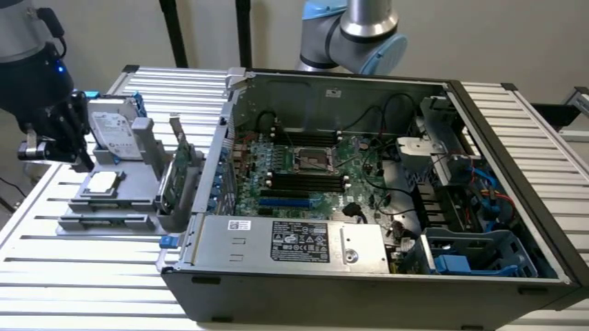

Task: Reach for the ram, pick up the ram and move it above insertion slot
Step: 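Pick up the ram and move it above insertion slot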

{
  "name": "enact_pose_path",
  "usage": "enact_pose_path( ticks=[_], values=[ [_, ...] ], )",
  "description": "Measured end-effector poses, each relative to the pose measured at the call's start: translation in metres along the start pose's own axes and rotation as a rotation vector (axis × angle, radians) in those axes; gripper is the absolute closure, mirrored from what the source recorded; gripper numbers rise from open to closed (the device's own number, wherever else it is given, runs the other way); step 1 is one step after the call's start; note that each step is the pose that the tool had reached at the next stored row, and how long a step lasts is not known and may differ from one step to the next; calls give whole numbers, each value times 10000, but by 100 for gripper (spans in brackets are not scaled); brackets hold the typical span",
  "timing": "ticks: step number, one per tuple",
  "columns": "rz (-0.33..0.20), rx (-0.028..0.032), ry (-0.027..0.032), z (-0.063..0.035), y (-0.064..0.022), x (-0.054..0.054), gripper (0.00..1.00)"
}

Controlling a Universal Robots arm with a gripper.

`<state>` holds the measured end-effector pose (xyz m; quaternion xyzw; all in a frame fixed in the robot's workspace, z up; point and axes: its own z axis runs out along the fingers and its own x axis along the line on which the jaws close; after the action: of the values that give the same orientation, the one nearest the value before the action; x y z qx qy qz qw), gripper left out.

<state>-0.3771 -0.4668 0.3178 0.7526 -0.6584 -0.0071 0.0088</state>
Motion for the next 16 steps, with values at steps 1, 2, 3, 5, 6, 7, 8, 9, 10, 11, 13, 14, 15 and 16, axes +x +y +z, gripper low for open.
enact_pose_path(
  ticks=[1,2,3,5,6,7,8,9,10,11,13,14,15,16],
  values=[
    [-62,5,0,1,8,-2,89],
    [-84,6,1,1,11,-2,89],
    [-86,6,1,0,11,-2,89],
    [-88,6,2,0,13,-1,89],
    [-87,9,2,0,16,-2,88],
    [-87,11,3,0,18,-2,82],
    [-86,20,4,1,20,-3,82],
    [-86,28,4,4,22,-3,76],
    [-86,32,4,7,24,-3,76],
    [-87,31,6,10,25,-3,70],
    [-87,32,8,34,27,-3,58],
    [-86,31,9,51,27,-4,58],
    [-87,30,9,70,27,-4,58],
    [-87,31,9,88,28,-4,52]
  ],
)
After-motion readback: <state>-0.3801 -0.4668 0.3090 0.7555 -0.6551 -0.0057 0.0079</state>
